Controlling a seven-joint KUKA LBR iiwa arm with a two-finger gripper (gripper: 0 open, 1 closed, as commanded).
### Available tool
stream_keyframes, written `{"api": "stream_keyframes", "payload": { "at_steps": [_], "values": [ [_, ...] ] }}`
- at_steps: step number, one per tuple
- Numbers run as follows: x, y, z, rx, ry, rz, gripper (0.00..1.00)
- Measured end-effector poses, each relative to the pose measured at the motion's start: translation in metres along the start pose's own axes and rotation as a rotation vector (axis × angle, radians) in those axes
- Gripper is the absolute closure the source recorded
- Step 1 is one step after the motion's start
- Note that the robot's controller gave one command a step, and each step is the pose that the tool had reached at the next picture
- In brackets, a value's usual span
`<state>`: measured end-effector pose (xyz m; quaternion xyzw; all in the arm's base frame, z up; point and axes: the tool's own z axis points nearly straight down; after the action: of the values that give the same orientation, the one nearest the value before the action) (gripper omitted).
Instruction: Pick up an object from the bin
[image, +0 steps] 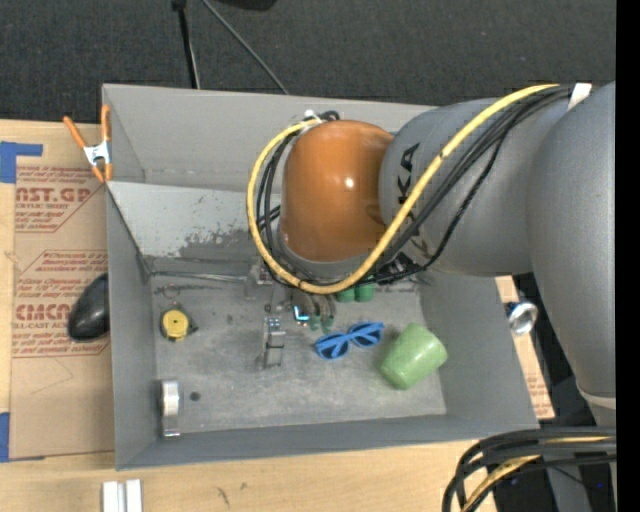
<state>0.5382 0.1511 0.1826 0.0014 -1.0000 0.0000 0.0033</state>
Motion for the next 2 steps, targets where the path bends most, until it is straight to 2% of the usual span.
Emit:
{"api": "stream_keyframes", "payload": {
  "at_steps": [1,2],
  "values": [
    [0.057,0.031,0.099,0.001,0.003,0.134,0.00],
    [0.045,0.095,0.098,-0.004,-0.008,0.104,0.00]
  ]
}}
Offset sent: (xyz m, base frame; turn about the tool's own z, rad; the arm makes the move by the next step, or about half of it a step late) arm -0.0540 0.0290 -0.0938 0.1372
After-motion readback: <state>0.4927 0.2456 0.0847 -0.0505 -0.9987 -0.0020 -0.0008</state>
